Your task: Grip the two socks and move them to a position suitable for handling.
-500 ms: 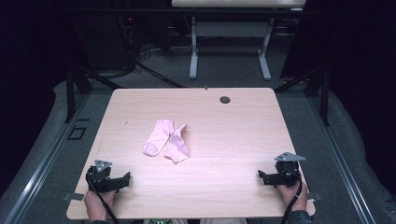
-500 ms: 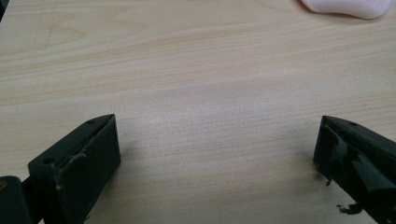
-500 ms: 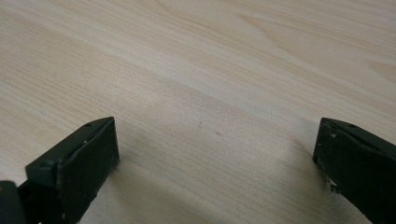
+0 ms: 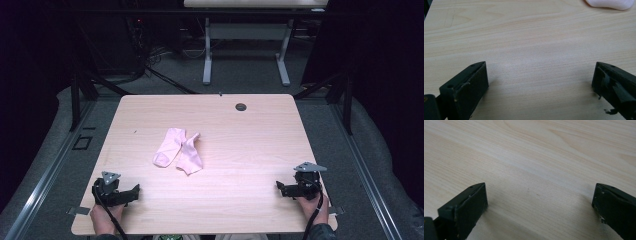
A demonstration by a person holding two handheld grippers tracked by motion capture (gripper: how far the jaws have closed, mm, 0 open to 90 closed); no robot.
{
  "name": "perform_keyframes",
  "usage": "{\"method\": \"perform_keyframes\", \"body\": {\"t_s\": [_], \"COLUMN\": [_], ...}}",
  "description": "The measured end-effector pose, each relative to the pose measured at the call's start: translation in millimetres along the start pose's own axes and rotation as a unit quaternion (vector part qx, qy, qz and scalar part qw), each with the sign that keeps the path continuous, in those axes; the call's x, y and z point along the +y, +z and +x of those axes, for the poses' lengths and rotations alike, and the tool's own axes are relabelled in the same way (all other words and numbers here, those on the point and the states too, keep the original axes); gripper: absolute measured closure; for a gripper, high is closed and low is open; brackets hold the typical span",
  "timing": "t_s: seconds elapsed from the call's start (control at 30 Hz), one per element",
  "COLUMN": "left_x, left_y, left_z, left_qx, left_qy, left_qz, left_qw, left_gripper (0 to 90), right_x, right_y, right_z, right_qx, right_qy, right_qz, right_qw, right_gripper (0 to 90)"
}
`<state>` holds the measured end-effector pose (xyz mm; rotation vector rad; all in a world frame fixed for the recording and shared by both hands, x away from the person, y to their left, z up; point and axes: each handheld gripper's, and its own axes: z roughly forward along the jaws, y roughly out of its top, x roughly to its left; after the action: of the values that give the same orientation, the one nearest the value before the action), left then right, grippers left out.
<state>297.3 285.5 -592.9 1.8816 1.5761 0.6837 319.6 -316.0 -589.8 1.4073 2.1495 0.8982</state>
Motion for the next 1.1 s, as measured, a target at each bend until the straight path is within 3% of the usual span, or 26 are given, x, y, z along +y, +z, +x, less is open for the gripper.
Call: {"method": "perform_keyframes", "body": {"t_s": [0.17, 0.3, 0.4, 0.53, 0.7, 0.87, 1.07, 1.1], "left_x": [0.3, 0.2, 0.9, 9.5, 31.3, 57.4, 78.5, 84.8], "left_y": [-0.4, -1.4, -2.5, -5.2, -14.4, -17.2, -14.9, -14.0], "left_z": [-1.4, -3.9, -3.7, -3.8, -11.8, -27.0, -45.1, -51.7], "left_qx": [0.007, 0.026, 0.024, 0.004, -0.032, -0.072, -0.098, -0.106], "left_qy": [0.000, 0.007, 0.009, 0.008, 0.031, 0.056, 0.078, 0.089], "left_qz": [0.000, -0.006, -0.009, -0.008, -0.010, -0.012, -0.011, -0.007], "left_qw": [1.0000, 0.9996, 0.9996, 0.9999, 0.9990, 0.9957, 0.9921, 0.9904], "left_gripper": [0.4, 0.2, 0.3, 0.4, 0.4, 0.3, 0.3, 0.3], "right_x": [0.0, 0.0, 0.0, 0.0, -0.1, -0.1, 0.0, 0.0], "right_y": [0.6, 0.4, 0.4, 0.5, -0.1, -0.2, 0.1, 0.1], "right_z": [-0.1, -0.3, -0.3, -0.4, -0.7, -0.9, -1.0, -1.0], "right_qx": [-0.003, -0.005, -0.006, -0.006, -0.008, -0.008, -0.009, -0.009], "right_qy": [0.006, 0.007, 0.007, 0.007, 0.009, 0.009, 0.011, 0.011], "right_qz": [-0.003, -0.002, -0.002, -0.003, -0.004, -0.003, -0.004, -0.004], "right_qw": [1.0000, 1.0000, 1.0000, 0.9999, 0.9999, 0.9999, 0.9999, 0.9999], "right_gripper": [0.0, 0.0, 0.0, 0.0, 1.4, 1.3, 1.3, 1.3]}}
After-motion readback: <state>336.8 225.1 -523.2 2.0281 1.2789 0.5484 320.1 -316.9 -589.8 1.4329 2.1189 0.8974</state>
